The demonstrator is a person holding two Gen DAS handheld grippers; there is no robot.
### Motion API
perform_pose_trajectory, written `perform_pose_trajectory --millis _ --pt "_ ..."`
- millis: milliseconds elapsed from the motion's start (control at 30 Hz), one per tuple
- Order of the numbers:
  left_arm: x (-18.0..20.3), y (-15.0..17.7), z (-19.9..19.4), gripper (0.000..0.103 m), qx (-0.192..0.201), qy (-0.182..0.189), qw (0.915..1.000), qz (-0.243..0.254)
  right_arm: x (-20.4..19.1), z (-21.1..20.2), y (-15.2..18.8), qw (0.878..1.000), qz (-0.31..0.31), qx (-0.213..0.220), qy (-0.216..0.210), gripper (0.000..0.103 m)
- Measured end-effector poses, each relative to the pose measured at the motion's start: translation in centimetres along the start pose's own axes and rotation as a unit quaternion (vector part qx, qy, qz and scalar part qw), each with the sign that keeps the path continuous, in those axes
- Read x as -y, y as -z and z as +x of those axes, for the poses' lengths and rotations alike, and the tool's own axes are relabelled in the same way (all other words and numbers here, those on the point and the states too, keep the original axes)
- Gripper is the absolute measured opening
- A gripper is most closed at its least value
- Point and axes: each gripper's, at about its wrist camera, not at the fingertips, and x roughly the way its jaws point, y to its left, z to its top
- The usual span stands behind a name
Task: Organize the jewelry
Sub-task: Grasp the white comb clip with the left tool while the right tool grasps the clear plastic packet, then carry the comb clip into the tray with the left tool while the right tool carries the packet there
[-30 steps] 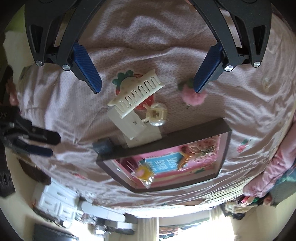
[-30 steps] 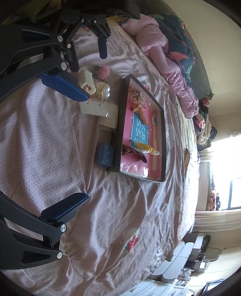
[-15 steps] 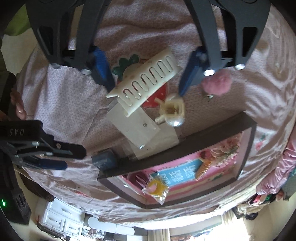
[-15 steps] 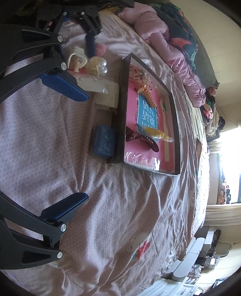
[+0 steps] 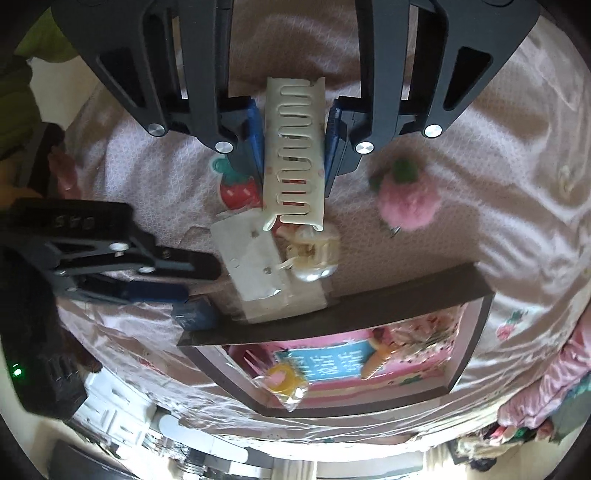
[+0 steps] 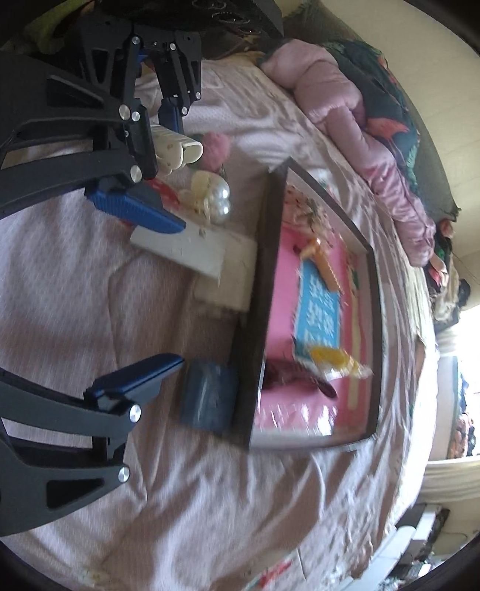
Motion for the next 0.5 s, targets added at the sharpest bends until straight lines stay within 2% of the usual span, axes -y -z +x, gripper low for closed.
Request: perform_pose_trajectory --millis 67,200,267,367,500 --pt "-0.3 0.2 -0.4 0.019 0.005 -0.001 1.0000 -0.007 -0.4 0.8 -0.1 1.000 0.004 -0.011 -0.009 0.051" --pt "-1.1 0.2 -1.7 0.019 0.022 0.002 0.9995 -0.022 -1.3 2.4 -0.4 0.999 0.021 -0.027 -0.040 0.043" --pt "-1.4 0.1 -2.3 0.019 0.030 -0.001 0.9992 -0.026 -1.8 2.7 -0.5 0.998 0.023 -0.030 -0.051 0.025" --pt "-2.0 -0.2 -2.8 0.019 0.037 -0.003 0.9988 -0.032 -2.8 2.6 -0.6 0.998 0.011 -0.028 -0.054 0.018" --pt "-2.5 -0.7 -3.8 0.019 0.048 0.000 0.9981 -0.037 -3.5 1.2 -0.9 0.999 -0.003 -0.013 -0.044 0.016"
